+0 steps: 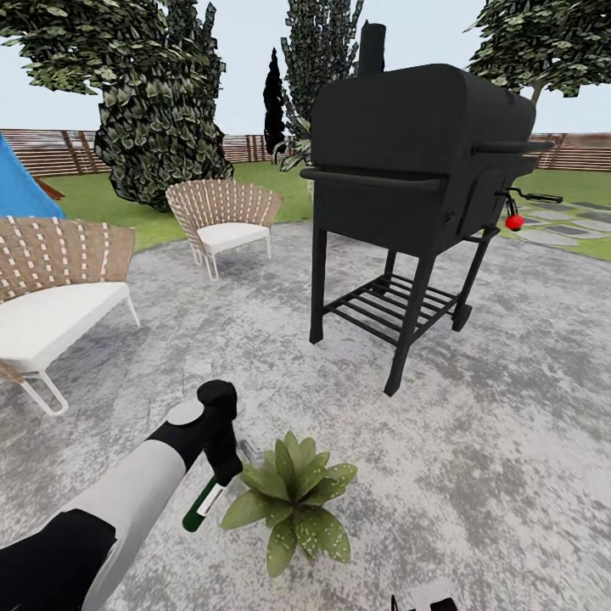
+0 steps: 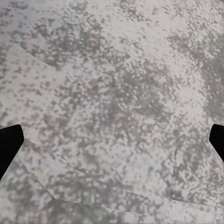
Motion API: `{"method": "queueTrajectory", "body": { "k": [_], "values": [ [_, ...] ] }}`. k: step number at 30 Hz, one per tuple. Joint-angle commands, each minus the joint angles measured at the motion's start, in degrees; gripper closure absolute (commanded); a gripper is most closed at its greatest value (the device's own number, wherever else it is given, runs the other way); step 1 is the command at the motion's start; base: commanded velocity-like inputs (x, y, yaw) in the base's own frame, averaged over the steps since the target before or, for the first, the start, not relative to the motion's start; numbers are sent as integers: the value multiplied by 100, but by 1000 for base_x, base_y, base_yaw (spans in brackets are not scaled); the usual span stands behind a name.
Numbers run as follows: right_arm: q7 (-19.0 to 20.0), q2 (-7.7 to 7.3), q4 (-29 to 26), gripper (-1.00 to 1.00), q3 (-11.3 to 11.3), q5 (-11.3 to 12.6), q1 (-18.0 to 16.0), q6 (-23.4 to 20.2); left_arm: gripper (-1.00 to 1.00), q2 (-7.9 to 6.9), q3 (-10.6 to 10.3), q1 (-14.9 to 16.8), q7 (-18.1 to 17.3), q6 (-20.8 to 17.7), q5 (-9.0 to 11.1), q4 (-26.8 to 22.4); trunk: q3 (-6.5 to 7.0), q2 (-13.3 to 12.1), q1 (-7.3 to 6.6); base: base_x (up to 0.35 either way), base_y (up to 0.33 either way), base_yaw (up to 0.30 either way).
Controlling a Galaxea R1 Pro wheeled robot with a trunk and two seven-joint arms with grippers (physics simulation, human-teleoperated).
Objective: Pick up the pesticide atomizer in the garden and spray insectifuge to fully cover both potted plants in the garden.
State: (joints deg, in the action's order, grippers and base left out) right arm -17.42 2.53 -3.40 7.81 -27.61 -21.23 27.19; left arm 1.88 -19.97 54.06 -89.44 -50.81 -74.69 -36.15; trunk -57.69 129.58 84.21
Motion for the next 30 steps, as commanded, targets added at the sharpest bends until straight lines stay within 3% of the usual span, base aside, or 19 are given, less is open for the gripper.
{"method": "queueTrajectory", "body": {
  "k": [1,9,11,13,16,21,30],
  "values": [
    [-25,2,6,-100,45,-61,-4,15,100,15,-7,5,-56,-61,-53,-6,-5,2,-1,8,1,0],
    [-25,4,6,-100,45,-61,-4,15,100,106,10,3,-56,-61,-2,-6,-5,2,-1,1,0,0],
    [-25,3,6,-100,45,-61,-4,15,100,60,18,-29,-56,-56,-2,-1,-5,2,-1,0,0,0],
    [-25,7,6,-100,45,-61,-2,15,100,-81,41,-115,-56,-45,-2,-4,-5,2,-1,0,0,0],
    [-25,5,6,-100,45,-61,-3,15,100,-124,39,-139,-56,-49,-6,-6,-5,2,-1,0,0,0],
    [-25,10,6,-100,45,-61,-4,15,100,-44,17,-126,-56,-60,-21,-33,-5,2,-1,59,0,0],
    [-25,10,6,-100,45,-61,-4,15,100,259,-6,-25,-56,-69,-69,-93,-5,2,-1,134,0,0]
  ]
}}
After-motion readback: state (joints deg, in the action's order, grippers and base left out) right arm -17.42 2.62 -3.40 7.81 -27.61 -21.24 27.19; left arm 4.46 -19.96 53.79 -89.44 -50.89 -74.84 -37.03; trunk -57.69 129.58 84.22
